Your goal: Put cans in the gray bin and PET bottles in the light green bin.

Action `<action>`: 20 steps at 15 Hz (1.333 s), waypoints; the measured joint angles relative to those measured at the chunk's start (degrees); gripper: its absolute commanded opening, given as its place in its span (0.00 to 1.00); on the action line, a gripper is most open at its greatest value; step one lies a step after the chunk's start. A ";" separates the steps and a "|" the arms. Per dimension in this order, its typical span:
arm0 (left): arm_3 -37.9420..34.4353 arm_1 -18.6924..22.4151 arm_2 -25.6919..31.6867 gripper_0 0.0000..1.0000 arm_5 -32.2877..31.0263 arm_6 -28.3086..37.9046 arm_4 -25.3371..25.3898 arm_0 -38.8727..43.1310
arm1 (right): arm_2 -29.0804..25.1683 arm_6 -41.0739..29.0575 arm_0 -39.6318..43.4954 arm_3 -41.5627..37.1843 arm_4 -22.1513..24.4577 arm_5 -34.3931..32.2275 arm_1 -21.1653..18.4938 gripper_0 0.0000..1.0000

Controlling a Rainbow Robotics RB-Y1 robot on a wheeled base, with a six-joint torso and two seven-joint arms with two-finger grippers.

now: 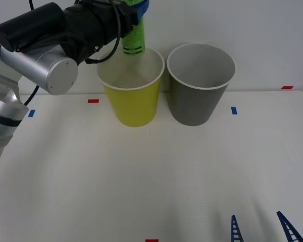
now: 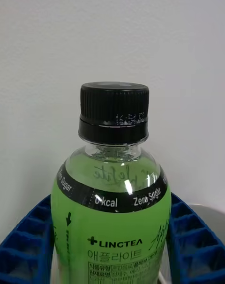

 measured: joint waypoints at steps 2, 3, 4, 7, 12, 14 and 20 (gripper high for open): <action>-0.28 1.79 -0.80 1.00 0.02 0.07 0.47 0.15 | 0.00 0.00 0.00 0.00 0.00 0.00 0.00 1.00; -1.06 3.16 -1.10 1.00 -0.07 0.13 1.08 0.84 | 0.00 0.00 0.00 0.00 0.00 0.00 0.00 1.00; -2.53 4.44 -1.21 1.00 -0.52 0.11 2.19 2.49 | 0.00 0.00 0.00 0.00 0.00 0.00 0.00 1.00; -7.26 8.06 -1.04 1.00 -6.11 -0.01 2.12 11.21 | 0.00 0.00 0.00 0.00 0.00 0.00 0.00 1.00; -16.81 14.00 1.27 1.00 -12.85 0.10 1.35 26.95 | 0.00 0.00 0.00 0.00 0.00 0.00 0.00 1.00; -20.83 14.53 2.96 1.00 -14.09 0.02 0.83 34.18 | 0.00 0.00 0.00 0.00 0.00 0.00 0.00 1.00; -28.18 14.20 6.72 1.00 -18.74 -0.41 -1.31 52.08 | 0.00 0.00 0.00 0.00 0.00 0.00 0.00 1.00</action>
